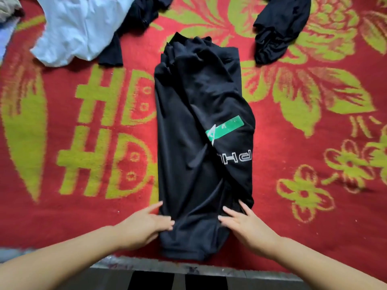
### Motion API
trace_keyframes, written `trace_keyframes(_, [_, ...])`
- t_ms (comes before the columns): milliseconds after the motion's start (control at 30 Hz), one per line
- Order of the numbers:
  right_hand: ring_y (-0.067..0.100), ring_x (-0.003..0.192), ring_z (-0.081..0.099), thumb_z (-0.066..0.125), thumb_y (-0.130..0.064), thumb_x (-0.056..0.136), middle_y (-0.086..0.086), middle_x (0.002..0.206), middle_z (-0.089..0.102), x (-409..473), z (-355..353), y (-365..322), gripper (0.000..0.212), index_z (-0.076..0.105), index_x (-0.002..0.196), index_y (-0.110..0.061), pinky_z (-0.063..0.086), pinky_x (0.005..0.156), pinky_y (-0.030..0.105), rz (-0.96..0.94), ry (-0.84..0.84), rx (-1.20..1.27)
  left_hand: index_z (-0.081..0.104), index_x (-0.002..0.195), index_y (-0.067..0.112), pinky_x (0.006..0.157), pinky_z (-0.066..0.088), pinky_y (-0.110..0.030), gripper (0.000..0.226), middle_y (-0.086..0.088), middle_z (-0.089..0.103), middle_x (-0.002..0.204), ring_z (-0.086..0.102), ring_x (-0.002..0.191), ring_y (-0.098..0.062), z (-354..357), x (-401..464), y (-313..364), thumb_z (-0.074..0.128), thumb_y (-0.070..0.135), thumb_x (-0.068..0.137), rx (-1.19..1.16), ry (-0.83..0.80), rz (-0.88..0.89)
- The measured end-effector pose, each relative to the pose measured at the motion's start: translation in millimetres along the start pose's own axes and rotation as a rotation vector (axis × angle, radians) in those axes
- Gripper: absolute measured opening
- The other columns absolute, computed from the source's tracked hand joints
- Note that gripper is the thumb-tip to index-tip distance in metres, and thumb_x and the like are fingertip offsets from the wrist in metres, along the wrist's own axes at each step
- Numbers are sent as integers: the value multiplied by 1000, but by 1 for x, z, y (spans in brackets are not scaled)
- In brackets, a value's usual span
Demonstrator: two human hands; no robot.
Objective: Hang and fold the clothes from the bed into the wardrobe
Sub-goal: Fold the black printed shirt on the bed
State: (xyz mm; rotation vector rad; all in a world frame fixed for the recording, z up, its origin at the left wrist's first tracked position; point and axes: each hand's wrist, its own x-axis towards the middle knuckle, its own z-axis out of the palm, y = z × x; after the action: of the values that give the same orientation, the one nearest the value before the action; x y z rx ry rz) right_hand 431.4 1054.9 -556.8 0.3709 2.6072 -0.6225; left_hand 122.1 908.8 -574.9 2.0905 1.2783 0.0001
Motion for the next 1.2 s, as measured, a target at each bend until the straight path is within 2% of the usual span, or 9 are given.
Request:
trace_keyframes(67, [11,113,60,35,-18,82,-10,113,68,-9,-22,-4,42,58,116,-24,49,98,40,-26,-144,143,63,116,33,115,9,-13,38,21,65,117,53,114,5,-11,-14,12,38,19,91,-297,-104,-108])
trace_keyframes(167, [16,92,59,37,-20,92,4,102,67,-11,-72,-3,32,59,115,-18,40,83,19,16,-127,459,66,88,25,95,44,-27,26,15,67,89,58,85,3,-50,-12,13,44,14,94,-731,-197,-261])
trace_keyframes(333, [21,89,61,52,-11,93,12,91,67,46,-142,66,16,64,93,0,40,80,24,403,474,592,56,71,13,56,32,-27,31,-1,46,66,40,57,-4,-128,49,-43,54,41,85,-922,461,-674])
trace_keyframes(467, [28,116,55,46,-16,95,12,120,63,100,-162,103,31,56,122,-6,37,95,32,824,638,597,60,110,10,91,40,-36,24,-10,63,106,58,103,-26,-150,113,-72,55,25,93,-547,775,-914])
trace_keyframes(567, [29,134,39,38,-30,90,12,138,50,115,-157,60,49,49,133,-8,27,109,45,660,822,318,36,144,13,112,19,-52,60,-7,37,149,30,139,-22,-127,138,-43,48,36,90,-27,764,-706])
trace_keyframes(667, [26,143,21,42,-42,87,8,151,35,111,-120,6,60,40,141,-17,16,111,58,384,631,22,30,148,17,110,22,-60,69,-5,26,156,18,144,-20,-87,145,-14,38,48,87,253,472,-413])
trace_keyframes(800, [27,141,24,36,-47,87,10,151,36,86,-67,30,61,33,143,-23,28,105,64,543,368,-116,39,144,21,106,29,-61,69,-6,34,152,23,141,-19,-62,134,-33,30,56,86,173,251,-606])
trace_keyframes(967, [23,137,26,27,-49,90,7,147,42,84,-68,66,58,30,143,-25,36,97,67,614,134,-80,8,152,25,113,-1,-55,84,-3,2,160,-5,147,-16,-69,122,-56,-1,64,79,190,105,-655])
trace_keyframes(1200, [39,142,22,73,-53,58,21,153,25,61,-72,22,104,31,147,-19,11,106,70,323,116,-253,18,149,10,105,30,-61,107,-26,29,149,29,140,-34,-49,89,-25,68,43,61,413,98,-199])
